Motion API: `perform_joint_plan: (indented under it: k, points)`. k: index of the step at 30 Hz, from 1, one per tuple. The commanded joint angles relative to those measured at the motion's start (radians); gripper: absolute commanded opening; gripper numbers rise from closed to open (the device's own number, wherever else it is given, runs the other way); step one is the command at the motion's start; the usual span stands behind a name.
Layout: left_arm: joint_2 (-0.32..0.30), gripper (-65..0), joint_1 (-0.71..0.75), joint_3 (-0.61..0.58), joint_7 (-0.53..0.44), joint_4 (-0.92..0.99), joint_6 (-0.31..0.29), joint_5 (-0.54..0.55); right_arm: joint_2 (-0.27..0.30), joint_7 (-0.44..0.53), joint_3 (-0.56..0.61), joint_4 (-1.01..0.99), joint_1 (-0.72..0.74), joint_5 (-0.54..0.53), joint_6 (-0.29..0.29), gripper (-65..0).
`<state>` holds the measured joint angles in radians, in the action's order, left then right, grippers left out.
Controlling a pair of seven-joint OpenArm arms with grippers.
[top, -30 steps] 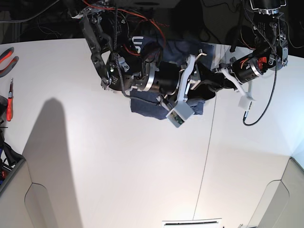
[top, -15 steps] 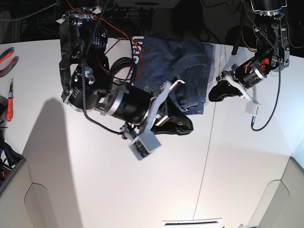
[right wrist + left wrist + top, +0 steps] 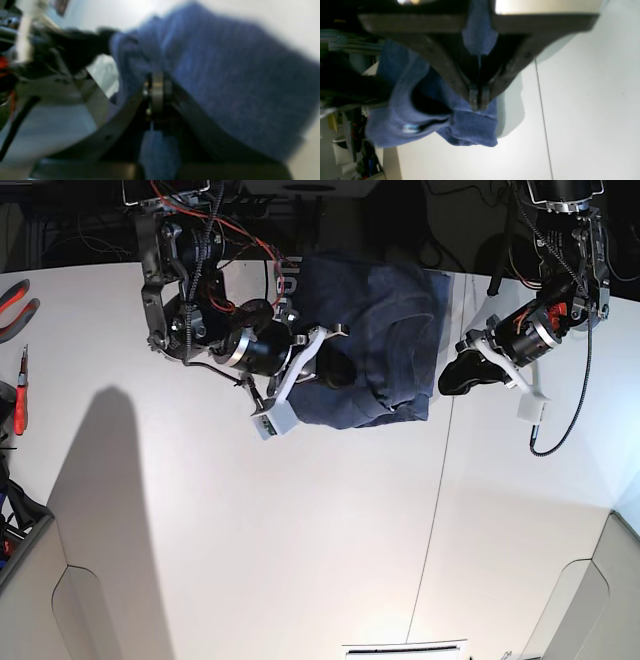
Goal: Layout the t-shirt on the table in an organized manner, then fold the t-shirt properly
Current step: 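Fold the shirt end over with the right gripper and press it flat, then grasp the folded navy shirt bundle with the right gripper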
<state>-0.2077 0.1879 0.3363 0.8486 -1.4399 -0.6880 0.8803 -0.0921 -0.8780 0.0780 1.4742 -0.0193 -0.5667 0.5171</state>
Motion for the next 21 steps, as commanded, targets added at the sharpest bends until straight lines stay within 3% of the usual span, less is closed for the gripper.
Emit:
perform_joint_plan:
  k: [1, 6, 11, 14, 17, 21]
  points:
    - [-0.008, -65.0, -0.008, 0.005, -0.014, -0.016, -0.01, 0.021, -0.008, 0.018, 0.001, -0.023, 0.032, -0.016, 0.006, -65.0]
    - [-0.008, -65.0, -0.008, 0.005, -0.014, -0.016, -0.01, 0.021, -0.008, 0.013, 0.001, -0.133, 0.091, 0.002, -0.001, -65.0]
    - [-0.008, -65.0, -0.008, 0.005, -0.014, -0.016, -0.01, 0.022, -0.008, 0.014, 0.001, -0.137, 0.117, 0.139, -0.119, -65.0]
    - [-0.008, -65.0, -0.008, 0.005, -0.014, -0.016, -0.01, 0.022, -0.008, 0.013, 0.001, -0.137, 0.119, 0.169, -0.151, -65.0]
    - [-0.008, -65.0, -0.008, 0.005, -0.015, -0.016, -0.01, 0.022, -0.008, 0.014, 0.001, -0.135, 0.119, 0.118, -0.124, -65.0]
    - [-0.008, -65.0, -0.008, 0.005, -0.015, -0.016, -0.01, 0.022, -0.008, 0.004, 0.001, -0.113, 0.127, -0.055, -0.011, -65.0]
